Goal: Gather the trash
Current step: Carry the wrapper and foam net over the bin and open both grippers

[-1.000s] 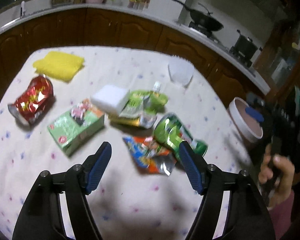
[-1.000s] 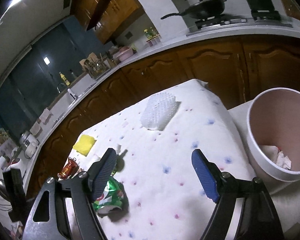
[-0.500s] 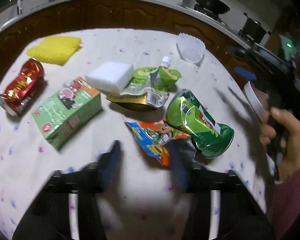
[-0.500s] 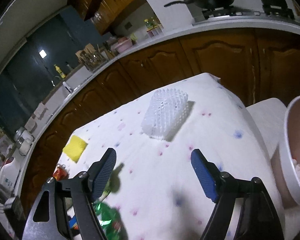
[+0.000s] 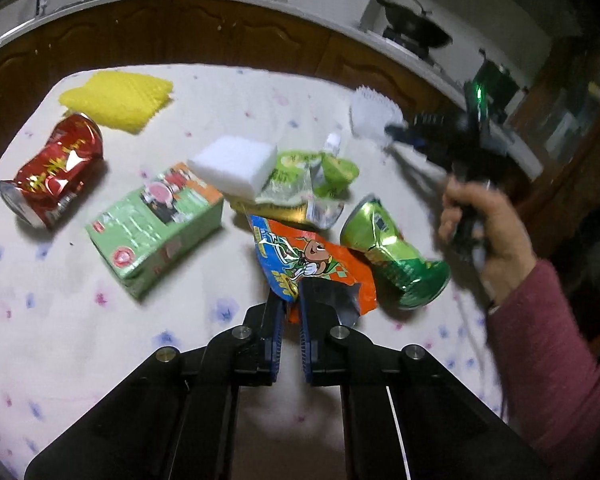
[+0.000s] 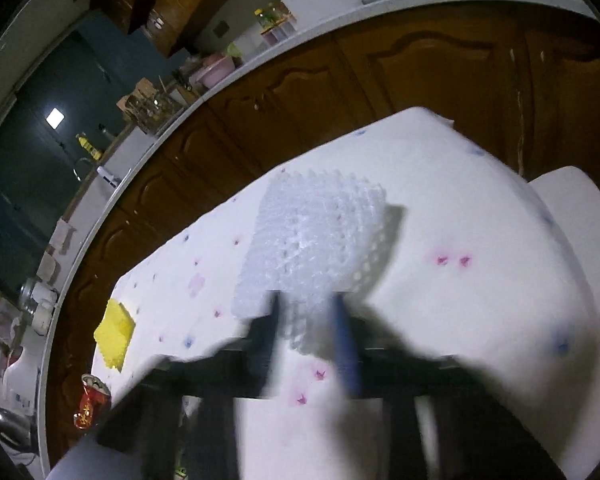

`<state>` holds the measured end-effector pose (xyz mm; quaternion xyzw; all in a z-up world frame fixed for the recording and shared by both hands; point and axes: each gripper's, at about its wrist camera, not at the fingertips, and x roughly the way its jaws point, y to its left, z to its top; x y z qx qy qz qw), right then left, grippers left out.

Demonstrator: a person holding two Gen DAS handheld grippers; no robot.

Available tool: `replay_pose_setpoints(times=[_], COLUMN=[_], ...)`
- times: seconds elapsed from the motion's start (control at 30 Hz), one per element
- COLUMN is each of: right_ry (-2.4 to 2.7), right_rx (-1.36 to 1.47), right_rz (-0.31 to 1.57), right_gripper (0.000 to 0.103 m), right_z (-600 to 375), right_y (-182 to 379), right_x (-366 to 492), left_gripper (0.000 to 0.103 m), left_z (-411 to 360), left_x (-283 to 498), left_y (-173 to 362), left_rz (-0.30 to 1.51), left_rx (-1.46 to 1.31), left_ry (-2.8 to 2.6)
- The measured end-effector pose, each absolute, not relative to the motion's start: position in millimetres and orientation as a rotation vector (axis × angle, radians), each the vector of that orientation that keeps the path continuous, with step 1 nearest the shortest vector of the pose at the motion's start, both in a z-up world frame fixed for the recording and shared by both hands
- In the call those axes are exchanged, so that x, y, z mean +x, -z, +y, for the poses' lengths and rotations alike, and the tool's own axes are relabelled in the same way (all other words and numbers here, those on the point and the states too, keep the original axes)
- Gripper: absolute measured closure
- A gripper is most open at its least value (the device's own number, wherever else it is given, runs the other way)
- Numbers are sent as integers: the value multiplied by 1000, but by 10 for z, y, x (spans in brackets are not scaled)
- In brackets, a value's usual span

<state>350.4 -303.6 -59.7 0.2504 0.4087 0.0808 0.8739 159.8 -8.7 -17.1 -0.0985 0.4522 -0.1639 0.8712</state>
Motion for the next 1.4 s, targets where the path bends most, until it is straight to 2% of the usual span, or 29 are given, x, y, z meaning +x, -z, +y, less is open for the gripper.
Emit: replay_pose_setpoints(times=[0.4,0.67,1.4], right_ry=[-268,-283,-164], right_rx=[504,473,504], right_rz=[749,693,630], right_gripper=[95,95,95], right_z=[-3093,-3183,-3823], right_y=[174,-130,-247], right_x=[2584,1945,1200], left_gripper=[97,97,97], left_z=[-82,-346,-1308], left_x=[1650,1703,1809], left_y=[-192,-365,-518], left_rz=[837,770,758], left_rx=[-271,-235,-173], left_ry=[388,401,494])
